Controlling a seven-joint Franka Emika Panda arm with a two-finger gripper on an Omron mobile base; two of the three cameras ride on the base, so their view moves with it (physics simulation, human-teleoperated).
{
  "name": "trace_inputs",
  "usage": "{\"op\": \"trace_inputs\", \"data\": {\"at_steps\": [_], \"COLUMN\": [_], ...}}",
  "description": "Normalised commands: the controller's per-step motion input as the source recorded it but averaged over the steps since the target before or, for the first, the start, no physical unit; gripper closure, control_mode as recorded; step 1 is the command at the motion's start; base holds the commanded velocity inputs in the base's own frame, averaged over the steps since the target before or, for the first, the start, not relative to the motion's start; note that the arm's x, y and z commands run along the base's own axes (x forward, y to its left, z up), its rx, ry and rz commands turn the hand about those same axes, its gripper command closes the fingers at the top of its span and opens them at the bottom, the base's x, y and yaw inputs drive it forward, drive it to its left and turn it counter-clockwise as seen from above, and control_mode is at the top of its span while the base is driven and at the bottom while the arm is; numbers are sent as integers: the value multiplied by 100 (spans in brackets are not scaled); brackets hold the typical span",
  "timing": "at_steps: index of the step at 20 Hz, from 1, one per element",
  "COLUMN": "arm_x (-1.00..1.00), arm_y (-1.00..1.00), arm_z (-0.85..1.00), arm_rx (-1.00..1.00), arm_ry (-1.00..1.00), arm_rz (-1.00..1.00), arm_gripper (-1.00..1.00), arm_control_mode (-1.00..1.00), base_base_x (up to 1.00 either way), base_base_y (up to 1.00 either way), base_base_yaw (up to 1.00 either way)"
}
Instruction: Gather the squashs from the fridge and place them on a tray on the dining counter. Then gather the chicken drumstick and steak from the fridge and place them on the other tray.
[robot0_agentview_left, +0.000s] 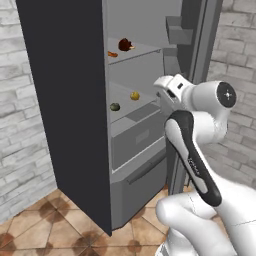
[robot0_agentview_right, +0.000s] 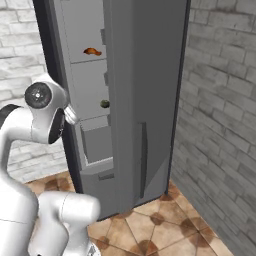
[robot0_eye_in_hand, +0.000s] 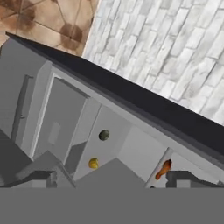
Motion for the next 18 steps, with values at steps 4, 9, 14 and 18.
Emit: {"op": "trace_inputs", "data": {"at_steps": [4, 9, 14, 18], "arm_x": [61, 64, 67, 60], "arm_y": [12, 4, 0, -4], "arm_z": [0, 2, 0, 0], "arm_rx": [-36, -34, -27, -22], "arm_ry": [0, 3, 2, 1], "arm_rz": [-8, -6, -6, -7], "arm_gripper": [-100, -100, -100, -100], "arm_control_mode": [-100, -100, -100, -100], "base_base_x": [0, 0, 0, 0], "base_base_y": [0, 0, 0, 0], "base_base_yaw": [0, 0, 0, 0]}}
